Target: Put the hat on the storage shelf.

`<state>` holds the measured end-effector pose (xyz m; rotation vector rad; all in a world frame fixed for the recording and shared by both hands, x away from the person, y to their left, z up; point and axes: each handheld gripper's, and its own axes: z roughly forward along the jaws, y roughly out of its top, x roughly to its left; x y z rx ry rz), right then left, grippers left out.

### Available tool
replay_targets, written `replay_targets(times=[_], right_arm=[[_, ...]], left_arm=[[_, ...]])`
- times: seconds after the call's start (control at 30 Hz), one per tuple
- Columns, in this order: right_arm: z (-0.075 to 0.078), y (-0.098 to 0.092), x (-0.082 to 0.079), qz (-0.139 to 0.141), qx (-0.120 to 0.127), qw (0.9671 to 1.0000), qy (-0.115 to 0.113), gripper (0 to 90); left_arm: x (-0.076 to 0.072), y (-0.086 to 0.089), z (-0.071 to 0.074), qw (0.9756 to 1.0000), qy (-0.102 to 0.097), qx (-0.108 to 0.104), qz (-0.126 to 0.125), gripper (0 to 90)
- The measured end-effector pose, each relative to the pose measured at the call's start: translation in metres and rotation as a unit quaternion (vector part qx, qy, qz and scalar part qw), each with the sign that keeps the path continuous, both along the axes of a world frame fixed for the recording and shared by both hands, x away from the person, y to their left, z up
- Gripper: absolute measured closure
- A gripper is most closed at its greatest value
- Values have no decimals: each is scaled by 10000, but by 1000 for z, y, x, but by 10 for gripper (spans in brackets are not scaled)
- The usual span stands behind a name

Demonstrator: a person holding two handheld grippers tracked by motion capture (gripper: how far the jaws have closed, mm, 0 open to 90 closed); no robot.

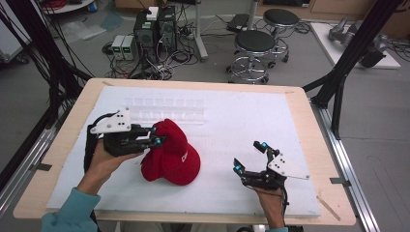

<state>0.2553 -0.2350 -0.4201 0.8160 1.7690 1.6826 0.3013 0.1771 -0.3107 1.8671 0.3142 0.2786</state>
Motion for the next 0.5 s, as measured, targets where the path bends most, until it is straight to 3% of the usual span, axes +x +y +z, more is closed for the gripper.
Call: replay_targets(times=[0.23, 0.33, 0.37, 0.4, 0.43, 0.5], right_arm=[[14, 14, 9, 514, 66, 9986, 99, 86], [26, 30, 15, 904, -41, 9957, 187, 87], [26, 30, 15, 904, -41, 9957, 187, 87], [33, 38, 20, 1102, -99, 9937, 195, 86], [33, 38, 20, 1102, -99, 9937, 195, 86], [42, 52, 26, 1399, -223, 9896, 241, 87]], left_arm=[[0, -14, 4, 9999, -21, 21, -142, 825], [0, -22, 4, 9997, -38, 67, -218, 825], [0, -22, 4, 9997, -38, 67, -218, 825], [0, -23, 4, 9997, -30, 64, -241, 825], [-1, -25, 4, 9997, -37, 67, -252, 825], [-1, -27, 4, 9995, -44, 95, -288, 824]])
